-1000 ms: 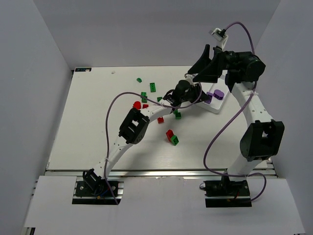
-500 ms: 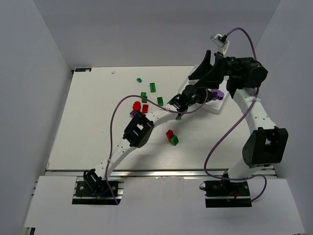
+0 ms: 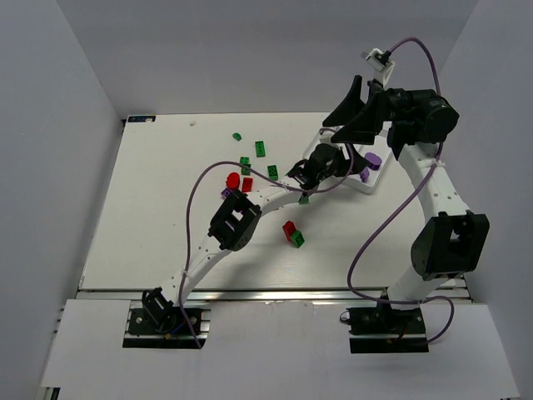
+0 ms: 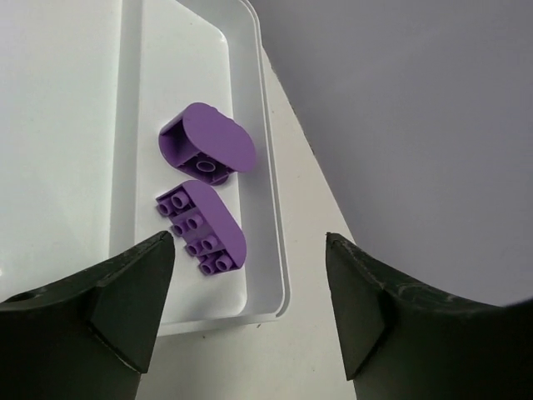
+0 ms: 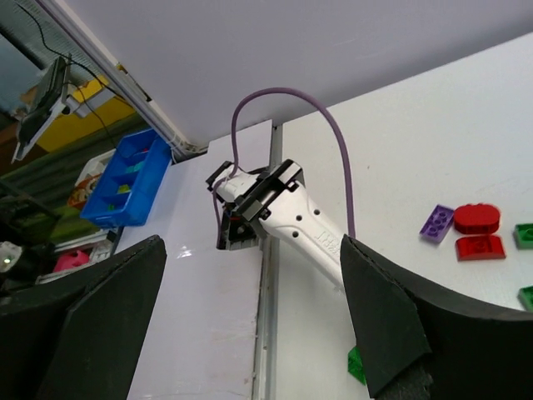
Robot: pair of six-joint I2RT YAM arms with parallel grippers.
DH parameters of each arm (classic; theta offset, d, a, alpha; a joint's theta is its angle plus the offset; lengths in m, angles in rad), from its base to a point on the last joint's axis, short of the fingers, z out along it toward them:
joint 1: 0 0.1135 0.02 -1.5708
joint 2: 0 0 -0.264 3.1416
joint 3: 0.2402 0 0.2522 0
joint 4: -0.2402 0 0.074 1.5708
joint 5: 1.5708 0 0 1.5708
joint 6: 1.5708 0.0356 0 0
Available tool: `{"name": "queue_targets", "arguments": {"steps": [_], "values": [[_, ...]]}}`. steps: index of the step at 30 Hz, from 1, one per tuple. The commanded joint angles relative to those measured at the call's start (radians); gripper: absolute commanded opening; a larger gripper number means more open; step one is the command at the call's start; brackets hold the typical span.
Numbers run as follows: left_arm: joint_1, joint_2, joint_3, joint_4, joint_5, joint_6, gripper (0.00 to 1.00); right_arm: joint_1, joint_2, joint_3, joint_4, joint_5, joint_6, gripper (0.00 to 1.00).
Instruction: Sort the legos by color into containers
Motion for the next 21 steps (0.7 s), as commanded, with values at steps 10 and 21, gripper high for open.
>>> {"name": "queue_targets", "arguments": {"steps": [10,21], "values": [[0.143,-0.744,-0.550,-0.243,-0.143,0.300,0.98,0.230,-0.120,0.425,-1.238,1.081,-1.747,0.89],[0.266,-1.532,-1.250,-0.461,-0.532,0.234,0.98,0.264,-0.103,0.321,-1.812,1.205,-1.906,0.82]]}}
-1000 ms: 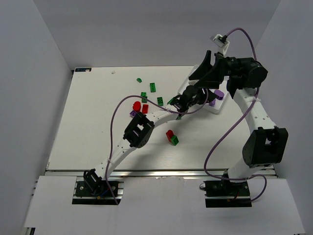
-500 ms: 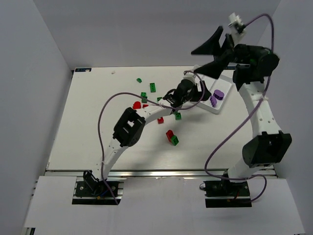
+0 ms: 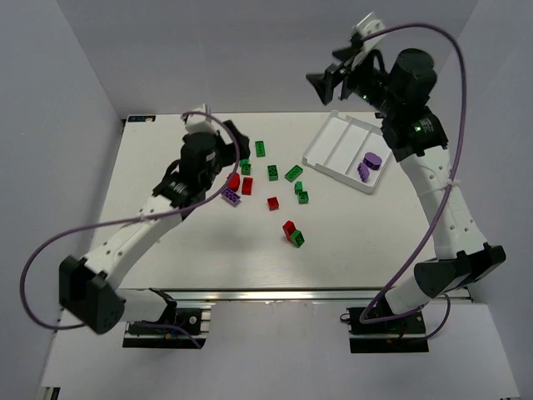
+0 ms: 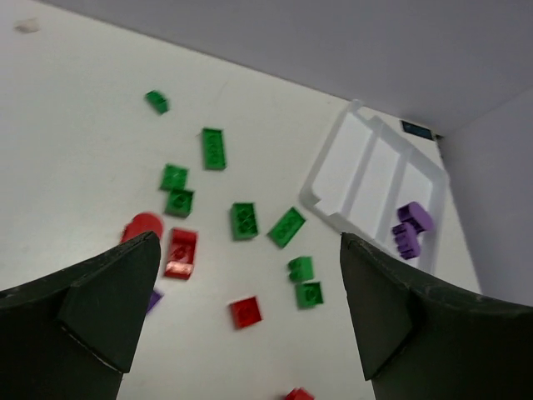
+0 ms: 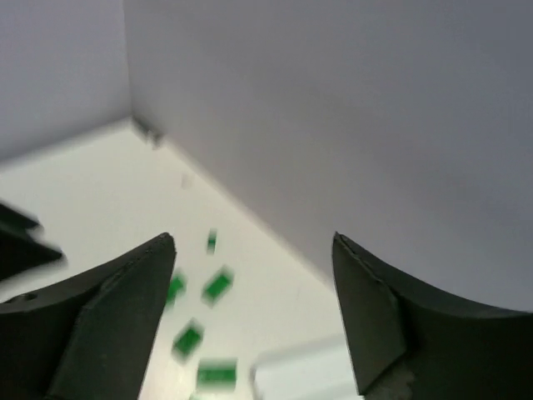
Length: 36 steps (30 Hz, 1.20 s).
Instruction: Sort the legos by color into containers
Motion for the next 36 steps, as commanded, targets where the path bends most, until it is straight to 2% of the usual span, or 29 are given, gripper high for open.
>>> {"name": "queue_targets", "arguments": {"steps": [1,2,4,5,7,9,11,13,19,25,36], "values": [[-0.018,-0.175,-0.131,-0.157,-0.185,-0.031,0.98,0.004,0.004,-0.068,-0.418,0.032,-0.123,0.78],[-0.016,-0.210,-0.149,-0.172,-0.193,-0.041,0.98,0.006,-0.005,-0.155,-0.460,0.008,-0.142,0.69],[-0.015,-0.289,-0.184,-0.234,-0.191,-0.058,0.98,0.027,-0.038,-0.263,-0.544,-0.002,-0.211,0.58],[-0.015,-0.306,-0.191,-0.257,-0.196,-0.093,0.98,0.032,-0.044,-0.359,-0.569,-0.019,-0.225,0.43],[-0.015,-0.330,-0.207,-0.323,-0.187,-0.126,0.98,0.040,-0.058,-0.449,-0.630,-0.062,-0.245,0.37],[-0.015,-0.341,-0.221,-0.359,-0.175,-0.170,0.98,0.057,-0.085,-0.580,-0.631,-0.093,-0.252,0.58],[-0.015,-0.365,-0.256,-0.363,-0.168,-0.204,0.98,0.092,-0.102,-0.651,-0.600,-0.052,-0.268,0.79],[-0.013,-0.398,-0.284,-0.344,-0.167,-0.221,0.98,0.119,-0.101,-0.707,-0.588,-0.021,-0.260,0.84],[-0.013,-0.428,-0.330,-0.350,-0.181,-0.247,0.98,0.182,-0.033,-0.782,-0.529,0.125,-0.053,0.83],[-0.013,-0.471,-0.384,-0.347,-0.182,-0.288,0.98,0.250,-0.013,-0.849,-0.474,0.113,-0.044,0.89],[-0.013,-0.456,-0.401,-0.331,-0.170,-0.284,0.98,0.314,0.066,-0.909,-0.290,0.185,0.008,0.87]]}}
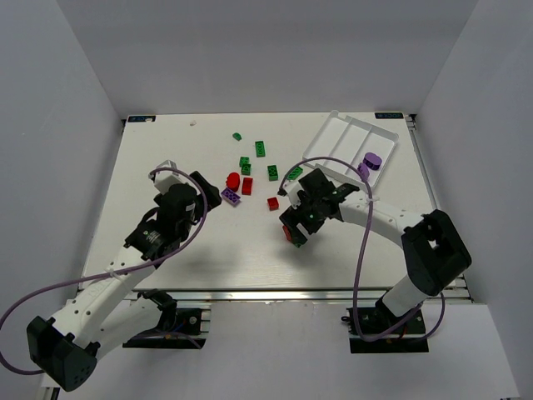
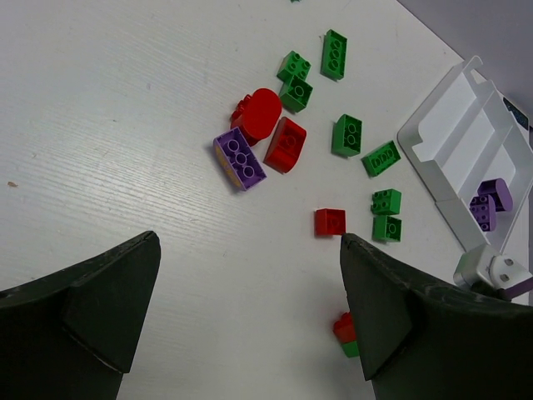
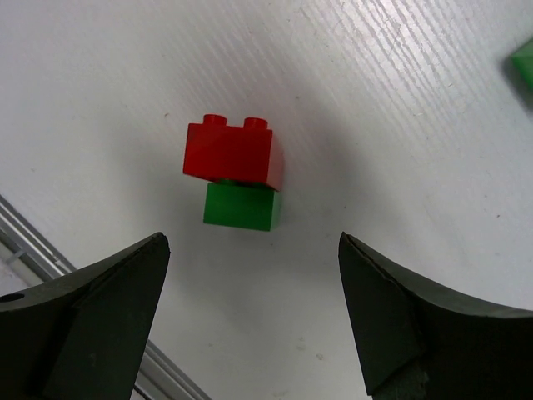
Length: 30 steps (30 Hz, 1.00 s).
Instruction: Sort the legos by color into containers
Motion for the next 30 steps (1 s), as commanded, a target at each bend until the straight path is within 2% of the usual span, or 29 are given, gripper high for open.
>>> {"name": "queue_targets", "arguments": {"steps": [1,9,20,27,28,30], "values": [[-0.001,0.000,0.004,0.007,-0.003,-0.007,0.98,0.016,0.019,-0.020,0.103,0.032,0.026,0.86],[-0.001,-0.008,-0.016,0.015,0.011,-0.024,0.98,0.046,0.060,-0.038,0.157,0.040,0.034,0.82],[-0.001,0.011,-0.019,0.044,0.049,-0.032,0.98,0.050,0.060,-0.060,0.155,0.048,0.021,0.67],[0.000,0.027,-0.019,0.069,0.083,-0.035,0.98,0.049,0.080,-0.048,0.133,0.029,0.009,0.46],[0.000,0.031,-0.021,0.073,0.089,-0.035,0.98,0.049,0.079,-0.048,0.131,0.023,0.003,0.37],[0.000,0.035,-0.022,0.099,0.127,-0.032,0.98,0.049,0.066,-0.045,0.126,0.016,-0.009,0.27]]}}
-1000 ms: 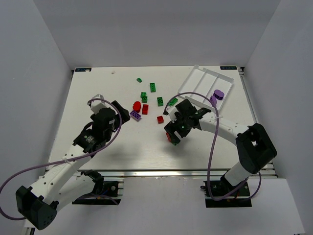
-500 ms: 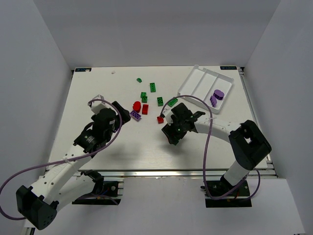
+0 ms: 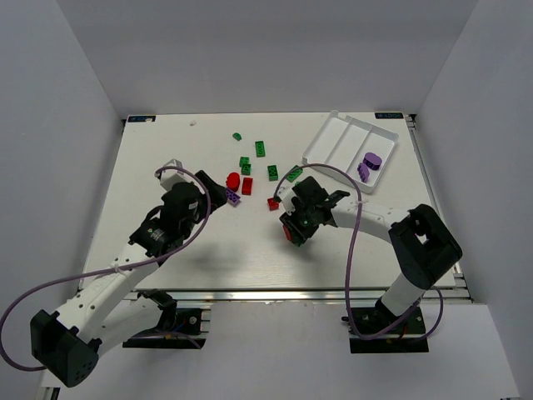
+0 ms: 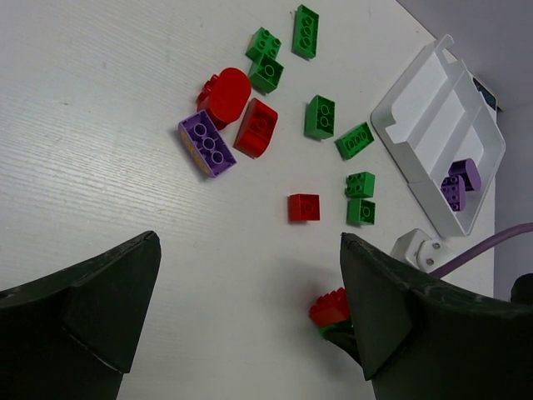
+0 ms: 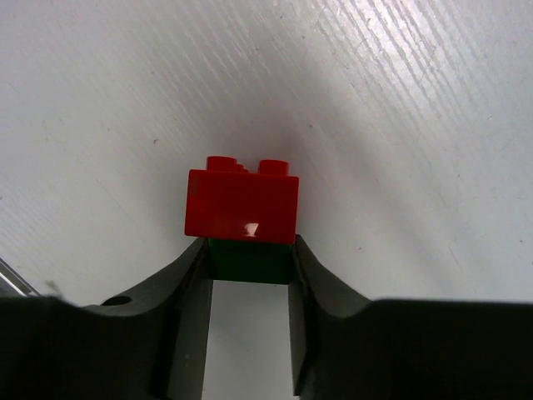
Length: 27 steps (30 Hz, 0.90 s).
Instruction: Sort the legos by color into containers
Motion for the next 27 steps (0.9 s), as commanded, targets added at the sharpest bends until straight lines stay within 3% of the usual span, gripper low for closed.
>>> {"name": "queue_targets", "arguments": {"steps": [1,3,7,10,15,21,27], "values": [[0.000,0.006,-0.012,0.073,0.073,0.009,0.97,0.004,-0.027,0.022,-0.023,-0.044,-0.043,0.19],[0.000,0.013,-0.017,0.118,0.167,0.015,0.96,0.005,-0.061,0.030,-0.036,-0.079,-0.080,0.14],[-0.001,0.058,-0.041,0.256,0.376,0.019,0.93,-0.010,-0.206,0.048,-0.080,-0.312,-0.270,0.00],[-0.001,0.101,-0.057,0.348,0.541,0.022,0.91,-0.042,-0.280,0.064,-0.093,-0.501,-0.378,0.00],[-0.003,0.078,-0.124,0.521,0.660,0.062,0.89,-0.075,-0.302,0.148,-0.134,-0.758,-0.396,0.00],[-0.007,-0.054,-0.233,0.800,0.763,0.139,0.87,-0.085,-0.239,0.293,-0.241,-0.984,-0.387,0.00],[-0.011,-0.125,-0.279,0.883,0.835,0.234,0.85,-0.084,-0.194,0.363,-0.237,-1.049,-0.327,0.00]]}}
